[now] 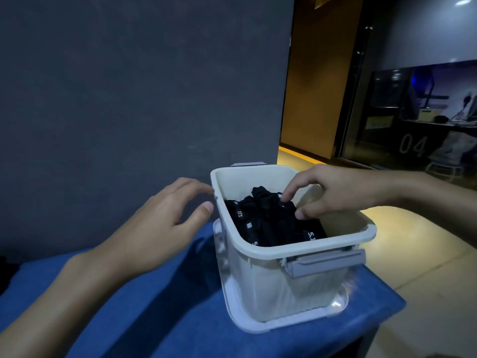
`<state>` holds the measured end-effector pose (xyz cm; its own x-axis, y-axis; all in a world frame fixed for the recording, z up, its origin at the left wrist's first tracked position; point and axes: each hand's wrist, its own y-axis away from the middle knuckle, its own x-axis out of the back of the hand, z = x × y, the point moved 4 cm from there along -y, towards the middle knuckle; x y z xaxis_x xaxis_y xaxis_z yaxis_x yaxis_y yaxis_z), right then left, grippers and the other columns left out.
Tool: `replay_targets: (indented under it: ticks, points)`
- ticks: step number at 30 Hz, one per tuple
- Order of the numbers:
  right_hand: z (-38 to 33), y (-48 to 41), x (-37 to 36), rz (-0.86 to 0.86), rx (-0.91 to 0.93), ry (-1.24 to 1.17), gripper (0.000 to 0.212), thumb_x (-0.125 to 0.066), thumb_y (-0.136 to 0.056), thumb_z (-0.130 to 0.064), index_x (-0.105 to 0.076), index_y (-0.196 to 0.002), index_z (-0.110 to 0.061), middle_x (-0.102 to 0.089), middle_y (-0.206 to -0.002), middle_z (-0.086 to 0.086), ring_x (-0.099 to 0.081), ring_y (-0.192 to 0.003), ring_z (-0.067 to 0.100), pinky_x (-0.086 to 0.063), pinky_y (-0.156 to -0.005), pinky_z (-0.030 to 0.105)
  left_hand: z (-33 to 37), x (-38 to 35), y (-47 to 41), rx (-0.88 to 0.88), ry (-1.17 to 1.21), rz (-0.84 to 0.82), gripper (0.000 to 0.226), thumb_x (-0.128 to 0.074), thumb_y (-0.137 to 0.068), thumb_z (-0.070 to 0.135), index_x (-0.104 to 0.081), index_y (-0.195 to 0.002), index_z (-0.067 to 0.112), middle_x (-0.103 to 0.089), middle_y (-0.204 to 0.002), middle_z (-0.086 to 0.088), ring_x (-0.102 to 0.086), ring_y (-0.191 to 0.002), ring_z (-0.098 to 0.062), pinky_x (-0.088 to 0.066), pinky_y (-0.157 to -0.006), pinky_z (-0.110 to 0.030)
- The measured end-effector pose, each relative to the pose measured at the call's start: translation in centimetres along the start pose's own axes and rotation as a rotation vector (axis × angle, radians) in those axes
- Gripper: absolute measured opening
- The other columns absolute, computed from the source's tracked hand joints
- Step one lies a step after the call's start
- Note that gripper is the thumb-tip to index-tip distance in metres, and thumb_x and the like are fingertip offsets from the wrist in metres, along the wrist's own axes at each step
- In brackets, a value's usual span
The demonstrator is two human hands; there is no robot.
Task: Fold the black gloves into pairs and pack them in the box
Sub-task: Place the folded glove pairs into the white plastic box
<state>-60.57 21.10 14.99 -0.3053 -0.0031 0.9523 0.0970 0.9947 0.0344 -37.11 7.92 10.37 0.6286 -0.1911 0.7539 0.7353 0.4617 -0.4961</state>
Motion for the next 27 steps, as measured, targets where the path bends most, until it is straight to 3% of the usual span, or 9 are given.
replay_targets:
  ticks: [4, 7, 9, 12, 14, 19, 22, 25, 27]
  points:
    - [-4.8, -0.7, 0.4, 0.055, 0.107, -0.023, 0.018, -0.069, -0.089, -0.031, -0.069, -0.106, -0.037, -0.065, -0.112, -0.023, -0.057, -0.093, -0.017, -0.043, -0.087, 0.009, -1.4, 3.4, 2.8, 0.079, -0.033, 0.061, 0.028, -0.041, -0.094, 0.051, -0.051, -0.119, 0.046, -0.047, -0.121, 0.039, -0.037, -0.114, 0.026, -0.035, -0.092, -0.008]
    - [-9.7, -2.2, -0.3, 0.127, 0.207, -0.023, 0.011, -0.069, -0.088, -0.031, -0.07, -0.098, -0.036, -0.068, -0.104, -0.024, -0.057, -0.092, -0.018, -0.039, -0.078, 0.002, -3.3, 6.4, 5.7, 0.152, -0.057, 0.135, 0.021, -0.048, -0.094, 0.045, -0.053, -0.115, 0.045, -0.049, -0.116, 0.04, -0.034, -0.102, 0.037, -0.034, -0.088, -0.007]
    - [-13.5, -3.6, -1.4, 0.127, 0.284, -0.018, 0.012, -0.068, -0.088, -0.029, -0.07, -0.098, -0.035, -0.069, -0.102, -0.021, -0.057, -0.095, -0.015, -0.04, -0.082, 0.002, -4.9, 8.5, 8.1, 0.208, -0.08, 0.187, 0.02, -0.051, -0.095, 0.041, -0.057, -0.113, 0.043, -0.051, -0.115, 0.038, -0.036, -0.1, 0.037, -0.035, -0.089, -0.01]
    - [-19.0, -5.7, -4.2, 0.064, 0.369, -0.03, 0.014, -0.068, -0.089, -0.026, -0.071, -0.102, -0.029, -0.07, -0.104, -0.016, -0.059, -0.099, -0.009, -0.044, -0.091, 0.011, -8.2, 11.3, 12.2, 0.326, -0.073, 0.296, 0.019, -0.054, -0.095, 0.038, -0.064, -0.111, 0.038, -0.061, -0.115, 0.028, -0.056, -0.1, 0.017, -0.046, -0.089, -0.027]
    - [-22.2, -7.2, -6.5, 0.015, 0.412, -0.032, 0.015, -0.066, -0.089, -0.026, -0.071, -0.103, -0.028, -0.07, -0.104, -0.016, -0.061, -0.1, -0.004, -0.047, -0.094, 0.019, -10.4, 12.9, 15.2, 0.422, -0.046, 0.379, 0.016, -0.057, -0.096, 0.033, -0.065, -0.109, 0.038, -0.066, -0.111, 0.02, -0.066, -0.091, 0.001, -0.051, -0.083, -0.029]
    - [-28.5, -11.0, -12.7, -0.128, 0.457, -0.077, 0.017, -0.063, -0.091, -0.028, -0.07, -0.107, -0.025, -0.07, -0.107, -0.01, -0.062, -0.103, 0.006, -0.049, -0.097, 0.027, -14.3, 15.3, 21.6, 0.602, -0.168, 0.497, 0.018, -0.059, -0.096, 0.022, -0.064, -0.111, 0.031, -0.063, -0.114, 0.014, -0.055, -0.107, -0.003, -0.039, -0.092, -0.027]
    - [-31.2, -13.3, -16.6, -0.193, 0.452, -0.17, 0.022, -0.063, -0.093, -0.028, -0.068, -0.113, -0.02, -0.069, -0.108, -0.005, -0.064, -0.102, 0.011, -0.051, -0.095, 0.028, -16.2, 16.5, 24.6, 0.725, -0.277, 0.513, 0.026, -0.059, -0.095, 0.024, -0.062, -0.121, 0.024, -0.058, -0.124, 0.004, -0.051, -0.118, -0.014, -0.039, -0.098, -0.034]
    - [-32.7, -15.1, -20.6, -0.256, 0.396, -0.268, 0.043, -0.063, -0.092, -0.041, -0.056, -0.13, -0.023, -0.063, -0.116, -0.004, -0.061, -0.107, 0.014, -0.049, -0.097, 0.031, -18.4, 17.0, 27.1, 0.891, -0.313, 0.426, 0.038, -0.059, -0.094, 0.036, -0.055, -0.13, 0.025, -0.056, -0.13, -0.005, -0.052, -0.121, -0.025, -0.043, -0.1, -0.046]
    - [-33.7, -16.0, -22.7, -0.275, 0.366, -0.313, 0.056, -0.062, -0.091, -0.047, -0.044, -0.139, -0.024, -0.057, -0.121, -0.005, -0.058, -0.11, 0.014, -0.047, -0.095, 0.028, -19.3, 17.0, 28.5, 0.974, -0.256, 0.372, 0.045, -0.06, -0.092, 0.041, -0.052, -0.133, 0.024, -0.057, -0.129, -0.008, -0.056, -0.116, -0.025, -0.045, -0.096, -0.043]
